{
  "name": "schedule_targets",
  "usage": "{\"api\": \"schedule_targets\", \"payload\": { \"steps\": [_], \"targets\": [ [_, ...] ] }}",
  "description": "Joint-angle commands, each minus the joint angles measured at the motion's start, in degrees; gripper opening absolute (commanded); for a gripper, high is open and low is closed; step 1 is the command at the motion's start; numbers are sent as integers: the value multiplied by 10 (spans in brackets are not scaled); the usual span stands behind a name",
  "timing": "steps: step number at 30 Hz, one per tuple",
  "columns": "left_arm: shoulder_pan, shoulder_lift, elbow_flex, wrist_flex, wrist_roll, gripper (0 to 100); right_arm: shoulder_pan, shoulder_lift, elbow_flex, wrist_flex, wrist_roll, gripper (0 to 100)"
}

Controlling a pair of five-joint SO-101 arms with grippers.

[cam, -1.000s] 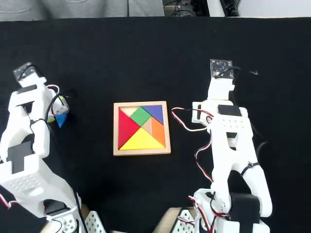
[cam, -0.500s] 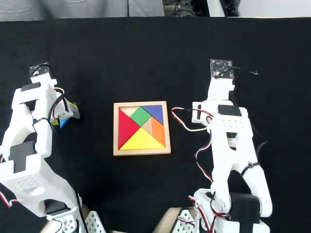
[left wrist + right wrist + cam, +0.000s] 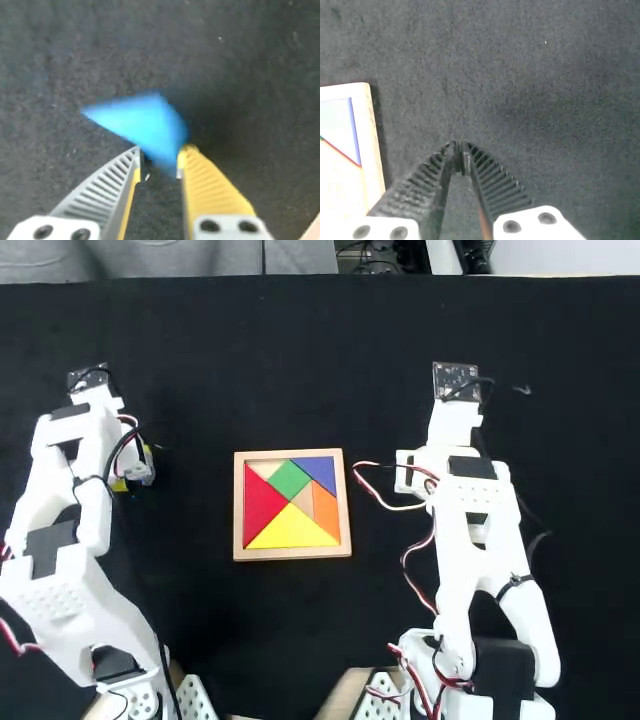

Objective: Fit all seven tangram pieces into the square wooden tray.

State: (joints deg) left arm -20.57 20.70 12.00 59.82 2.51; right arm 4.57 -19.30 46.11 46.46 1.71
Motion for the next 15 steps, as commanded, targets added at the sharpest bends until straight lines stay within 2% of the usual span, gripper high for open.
{"api": "schedule_targets", "payload": {
  "steps": [1,4,11,13,15],
  "targets": [
    [2,5,-53,34,7,95,-8,-25,-3,-6,7,15],
    [6,-4,-80,44,-2,95,-8,-25,-3,-7,7,15],
    [5,-60,-160,113,-78,95,-8,-25,-3,-9,7,15],
    [-22,-84,-214,109,-110,95,-8,-25,-3,-9,7,15],
    [-45,-87,-281,72,-130,95,-8,-24,-3,-9,7,15]
  ]
}}
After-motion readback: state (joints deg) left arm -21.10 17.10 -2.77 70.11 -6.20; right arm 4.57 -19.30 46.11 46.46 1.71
